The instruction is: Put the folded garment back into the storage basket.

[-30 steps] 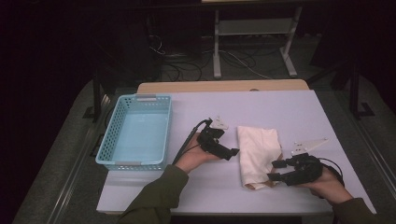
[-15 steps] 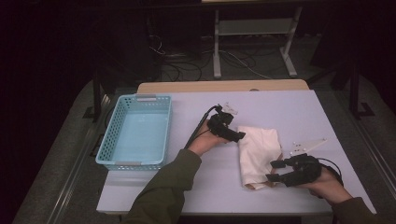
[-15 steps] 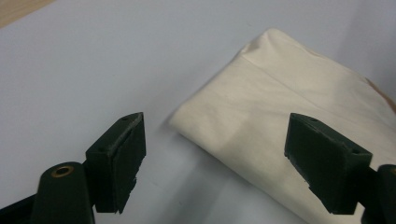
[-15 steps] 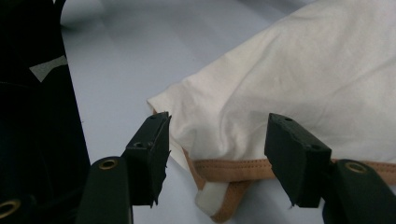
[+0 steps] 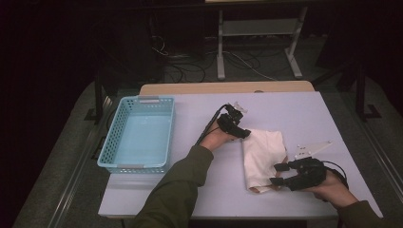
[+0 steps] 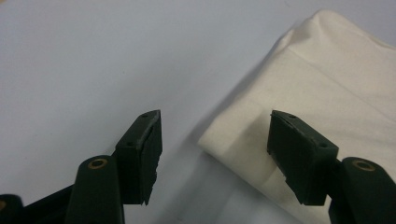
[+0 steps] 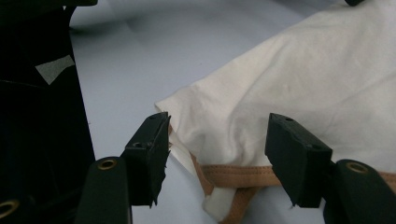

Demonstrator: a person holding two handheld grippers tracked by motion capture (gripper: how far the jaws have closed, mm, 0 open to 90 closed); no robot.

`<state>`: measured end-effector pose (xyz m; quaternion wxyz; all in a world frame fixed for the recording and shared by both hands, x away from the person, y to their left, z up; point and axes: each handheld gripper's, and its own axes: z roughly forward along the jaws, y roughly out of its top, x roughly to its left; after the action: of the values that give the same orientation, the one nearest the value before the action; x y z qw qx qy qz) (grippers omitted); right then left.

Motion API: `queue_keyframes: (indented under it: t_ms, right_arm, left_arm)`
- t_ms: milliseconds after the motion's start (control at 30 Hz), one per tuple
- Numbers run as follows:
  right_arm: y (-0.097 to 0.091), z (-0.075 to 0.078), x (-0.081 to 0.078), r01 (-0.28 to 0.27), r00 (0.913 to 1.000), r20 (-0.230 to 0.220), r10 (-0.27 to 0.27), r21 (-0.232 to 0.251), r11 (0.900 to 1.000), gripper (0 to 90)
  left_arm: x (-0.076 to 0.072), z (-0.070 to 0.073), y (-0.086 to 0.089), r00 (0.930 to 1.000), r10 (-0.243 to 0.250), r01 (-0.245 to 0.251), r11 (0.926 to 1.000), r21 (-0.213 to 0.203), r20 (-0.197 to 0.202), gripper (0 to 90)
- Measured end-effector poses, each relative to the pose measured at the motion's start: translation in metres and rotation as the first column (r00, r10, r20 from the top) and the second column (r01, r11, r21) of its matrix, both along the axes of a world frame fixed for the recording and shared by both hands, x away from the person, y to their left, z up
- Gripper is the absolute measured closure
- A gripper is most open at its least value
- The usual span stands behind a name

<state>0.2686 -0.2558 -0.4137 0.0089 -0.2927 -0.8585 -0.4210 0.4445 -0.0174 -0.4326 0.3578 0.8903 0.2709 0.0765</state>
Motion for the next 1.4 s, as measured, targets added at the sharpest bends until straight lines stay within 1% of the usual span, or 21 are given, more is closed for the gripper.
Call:
queue_keyframes:
  t_ms: [100, 133, 267, 300, 367, 433, 533, 600, 667, 767, 800, 933, 1167, 1267, 1367, 1400]
  right_arm:
    - [0.002, -0.002, -0.001, -0.016, 0.9999, 0.0, 0.016, -0.008, 0.9998, 38.6]
    - [0.002, -0.003, -0.002, -0.02, 0.9998, -0.002, 0.02, -0.01, 0.9997, 38.4]
    - [0.003, -0.004, -0.002, -0.027, 0.9996, -0.001, 0.027, -0.018, 0.9995, 37.0]
    - [0.004, -0.005, -0.003, -0.027, 0.9996, -0.001, 0.027, -0.02, 0.9995, 36.9]
    - [0.004, -0.006, -0.003, -0.028, 0.9996, 0.0, 0.028, -0.025, 0.9993, 36.2]
    - [0.004, -0.007, -0.003, -0.027, 0.9996, -0.002, 0.027, -0.029, 0.9992, 35.6]
    - [0.006, -0.009, -0.004, -0.028, 0.9996, -0.001, 0.028, -0.039, 0.9989, 34.3]
    - [0.006, -0.01, -0.004, -0.025, 0.9997, 0.001, 0.025, -0.044, 0.9987, 33.5]
    - [0.006, -0.011, -0.004, -0.025, 0.9997, 0.0, 0.025, -0.05, 0.9984, 33.2]
    - [0.008, -0.013, -0.003, -0.024, 0.9997, 0.004, 0.024, -0.061, 0.9978, 32.4]
    - [0.009, -0.014, -0.003, -0.025, 0.9996, 0.012, 0.026, -0.07, 0.9972, 32.4]
    - [0.014, -0.016, -0.003, -0.033, 0.9992, 0.018, 0.035, -0.082, 0.9961, 32.0]
    - [0.022, -0.027, -0.002, -0.035, 0.9981, 0.045, 0.043, -0.151, 0.9878, 31.9]
    - [0.026, -0.03, -0.004, -0.034, 0.9967, 0.067, 0.047, -0.178, 0.9835, 31.9]
    - [0.029, -0.031, -0.008, -0.029, 0.9937, 0.1, 0.05, -0.204, 0.9785, 32.4]
    - [0.031, -0.032, -0.009, -0.022, 0.9917, 0.119, 0.049, -0.217, 0.9759, 34.1]
  left_arm:
    - [0.001, -0.003, -0.001, 0.9999, -0.004, 0.004, 1.0, 0.005, -0.012, 38.7]
    - [0.001, -0.004, -0.001, 0.9998, -0.013, 0.013, 0.9998, 0.013, -0.016, 40.0]
    - [-0.002, -0.006, -0.004, 0.9994, -0.031, 0.031, 0.9993, 0.02, -0.013, 46.5]
    - [-0.002, -0.006, -0.005, 0.9992, -0.038, 0.039, 0.9988, 0.029, -0.01, 48.4]
    - [-0.004, -0.009, -0.006, 0.9983, -0.054, 0.055, 0.9975, 0.043, -0.021, 51.9]
    - [-0.005, -0.01, -0.008, 0.9981, -0.055, 0.056, 0.9979, 0.032, -0.026, 55.3]
    - [-0.006, -0.009, -0.008, 0.9976, -0.061, 0.062, 0.9975, 0.032, -0.031, 59.9]
    - [-0.007, -0.01, -0.009, 0.997, -0.065, 0.066, 0.9977, 0.015, -0.042, 65.4]
    - [-0.008, -0.01, -0.01, 0.9958, -0.078, 0.079, 0.9968, 0.015, -0.047, 71.4]
    - [-0.01, -0.009, -0.011, 0.9945, -0.094, 0.095, 0.9952, 0.021, -0.046, 77.4]
    - [-0.01, -0.009, -0.011, 0.9942, -0.098, 0.099, 0.9947, 0.025, -0.044, 78.8]
    - [-0.011, -0.009, -0.012, 0.9943, -0.099, 0.1, 0.9946, 0.028, -0.04, 80.7]
    - [-0.01, -0.009, -0.012, 0.994, -0.099, 0.1, 0.9947, 0.023, -0.046, 80.8]
    - [-0.009, -0.01, -0.011, 0.994, -0.099, 0.1, 0.9948, 0.019, -0.048, 80.9]
    - [-0.009, -0.01, -0.011, 0.994, -0.097, 0.098, 0.995, 0.017, -0.049, 81.0]
    - [-0.009, -0.01, -0.011, 0.9941, -0.097, 0.098, 0.9951, 0.016, -0.05, 81.0]
